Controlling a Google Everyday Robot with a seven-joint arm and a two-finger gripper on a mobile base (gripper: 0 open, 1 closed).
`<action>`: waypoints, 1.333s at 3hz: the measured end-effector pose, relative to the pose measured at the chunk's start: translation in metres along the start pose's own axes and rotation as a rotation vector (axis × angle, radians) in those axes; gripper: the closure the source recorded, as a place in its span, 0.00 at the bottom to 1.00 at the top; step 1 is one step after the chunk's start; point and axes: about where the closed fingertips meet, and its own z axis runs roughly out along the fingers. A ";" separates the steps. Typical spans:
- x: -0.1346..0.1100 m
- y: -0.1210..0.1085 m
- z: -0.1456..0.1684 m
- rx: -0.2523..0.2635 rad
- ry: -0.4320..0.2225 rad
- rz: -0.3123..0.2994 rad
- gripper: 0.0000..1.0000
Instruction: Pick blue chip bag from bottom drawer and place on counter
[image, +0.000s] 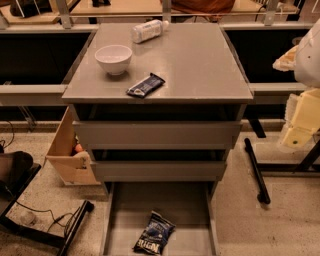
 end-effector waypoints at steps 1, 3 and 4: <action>0.000 0.000 0.000 0.000 0.000 0.000 0.00; -0.014 0.030 0.067 0.033 -0.055 0.055 0.00; -0.012 0.053 0.135 0.040 -0.031 0.083 0.00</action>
Offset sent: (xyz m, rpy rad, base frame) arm 0.0209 0.0596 -0.1192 0.1553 -0.0598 -0.0358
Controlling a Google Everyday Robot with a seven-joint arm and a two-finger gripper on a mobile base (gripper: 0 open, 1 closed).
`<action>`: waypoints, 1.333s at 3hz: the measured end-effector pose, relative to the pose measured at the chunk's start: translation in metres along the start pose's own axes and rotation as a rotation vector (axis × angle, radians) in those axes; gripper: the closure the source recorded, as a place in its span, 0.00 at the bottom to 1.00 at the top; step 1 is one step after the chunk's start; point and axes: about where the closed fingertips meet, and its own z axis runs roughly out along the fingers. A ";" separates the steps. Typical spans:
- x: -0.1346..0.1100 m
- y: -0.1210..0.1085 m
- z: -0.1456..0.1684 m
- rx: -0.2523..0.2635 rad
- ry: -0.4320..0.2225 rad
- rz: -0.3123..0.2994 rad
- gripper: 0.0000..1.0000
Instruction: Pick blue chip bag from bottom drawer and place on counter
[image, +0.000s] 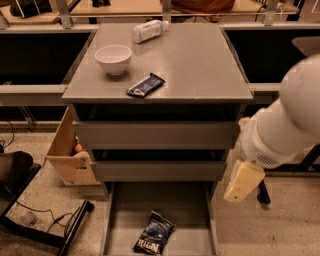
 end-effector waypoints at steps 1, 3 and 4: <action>0.016 0.014 0.102 0.001 0.019 0.036 0.00; 0.007 0.004 0.170 -0.011 -0.014 0.045 0.00; -0.002 0.021 0.249 -0.060 -0.027 0.001 0.00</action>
Offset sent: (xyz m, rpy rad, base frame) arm 0.0824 0.0178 -0.1981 0.0552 0.0203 -0.0749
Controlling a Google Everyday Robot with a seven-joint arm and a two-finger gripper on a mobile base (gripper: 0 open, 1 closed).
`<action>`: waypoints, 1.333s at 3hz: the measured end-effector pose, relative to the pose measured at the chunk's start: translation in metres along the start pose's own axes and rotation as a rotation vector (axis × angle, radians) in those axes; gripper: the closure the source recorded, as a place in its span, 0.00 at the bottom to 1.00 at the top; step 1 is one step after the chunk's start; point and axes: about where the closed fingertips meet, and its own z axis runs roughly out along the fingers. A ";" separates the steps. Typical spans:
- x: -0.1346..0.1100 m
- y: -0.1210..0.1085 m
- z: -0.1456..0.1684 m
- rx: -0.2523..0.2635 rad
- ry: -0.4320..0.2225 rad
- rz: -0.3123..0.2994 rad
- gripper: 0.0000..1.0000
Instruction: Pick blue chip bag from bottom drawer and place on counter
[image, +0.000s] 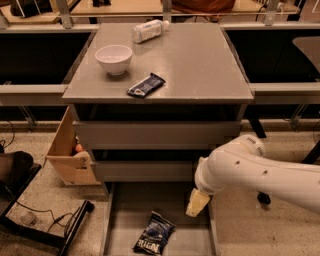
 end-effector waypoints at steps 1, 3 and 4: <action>0.007 0.004 0.085 -0.028 -0.043 -0.013 0.00; 0.017 0.030 0.199 -0.111 -0.127 -0.004 0.00; 0.017 0.030 0.199 -0.111 -0.127 -0.004 0.00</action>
Offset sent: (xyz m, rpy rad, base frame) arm 0.0514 0.0321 -0.2307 0.1762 0.0100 0.0695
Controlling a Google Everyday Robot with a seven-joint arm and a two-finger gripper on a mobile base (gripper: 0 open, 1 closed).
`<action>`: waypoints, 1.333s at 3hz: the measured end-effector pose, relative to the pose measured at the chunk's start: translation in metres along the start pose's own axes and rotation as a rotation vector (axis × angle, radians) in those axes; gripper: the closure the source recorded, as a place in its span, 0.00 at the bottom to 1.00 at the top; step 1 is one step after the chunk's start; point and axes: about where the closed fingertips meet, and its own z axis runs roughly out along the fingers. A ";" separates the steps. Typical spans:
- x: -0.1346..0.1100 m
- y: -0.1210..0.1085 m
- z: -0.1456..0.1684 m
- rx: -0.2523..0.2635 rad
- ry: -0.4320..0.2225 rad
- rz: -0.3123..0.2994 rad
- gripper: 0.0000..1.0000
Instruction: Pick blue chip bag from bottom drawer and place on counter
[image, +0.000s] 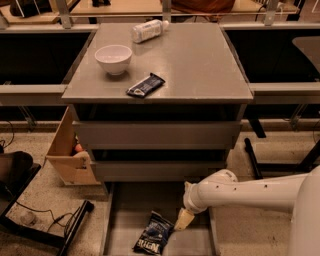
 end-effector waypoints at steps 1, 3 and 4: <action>0.000 0.010 0.036 -0.039 -0.003 -0.017 0.00; 0.009 0.032 0.161 -0.128 -0.080 -0.080 0.00; 0.015 0.043 0.211 -0.178 -0.098 -0.105 0.00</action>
Offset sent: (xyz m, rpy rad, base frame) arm 0.0007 0.0702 -0.2166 0.1259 0.1240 0.1671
